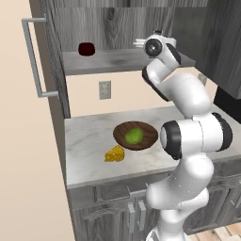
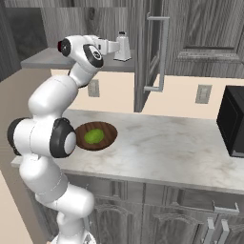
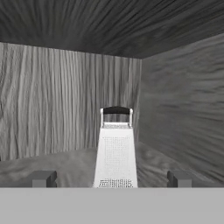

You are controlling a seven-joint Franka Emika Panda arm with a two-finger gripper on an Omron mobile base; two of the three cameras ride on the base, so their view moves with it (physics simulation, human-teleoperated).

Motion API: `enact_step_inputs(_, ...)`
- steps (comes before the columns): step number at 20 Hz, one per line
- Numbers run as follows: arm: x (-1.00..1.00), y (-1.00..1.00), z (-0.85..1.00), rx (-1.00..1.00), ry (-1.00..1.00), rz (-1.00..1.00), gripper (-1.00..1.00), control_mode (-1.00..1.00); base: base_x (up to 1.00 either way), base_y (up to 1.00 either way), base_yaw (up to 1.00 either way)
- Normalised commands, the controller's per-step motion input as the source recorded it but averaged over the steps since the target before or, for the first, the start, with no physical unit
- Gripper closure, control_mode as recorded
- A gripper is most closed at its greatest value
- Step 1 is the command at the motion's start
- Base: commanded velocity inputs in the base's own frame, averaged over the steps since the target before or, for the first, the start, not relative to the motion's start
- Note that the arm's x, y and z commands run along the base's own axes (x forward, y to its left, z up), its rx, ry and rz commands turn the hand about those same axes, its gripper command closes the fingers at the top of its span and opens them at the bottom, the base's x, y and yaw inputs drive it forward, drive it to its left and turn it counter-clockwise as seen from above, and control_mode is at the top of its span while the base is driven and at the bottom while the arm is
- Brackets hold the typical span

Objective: Pick the cheese from the fridge and the cheese grater from the cabinet and place them next to the salad bowl.

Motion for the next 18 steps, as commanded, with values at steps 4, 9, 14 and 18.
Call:
enact_step_inputs(4,0.05,-0.09,0.00,0.00,0.01,0.00,-1.00,-1.00,0.00,0.00,0.00)
enact_step_inputs(9,0.10,0.00,0.00,0.00,0.00,0.00,-1.00,-1.00,0.00,0.00,0.00)
enact_step_inputs(14,0.16,0.00,0.00,0.00,-0.01,0.00,-1.00,-1.00,0.00,0.00,0.00)
enact_step_inputs(18,0.15,0.00,0.00,0.00,0.00,0.00,-1.00,-1.00,0.00,0.00,0.00)
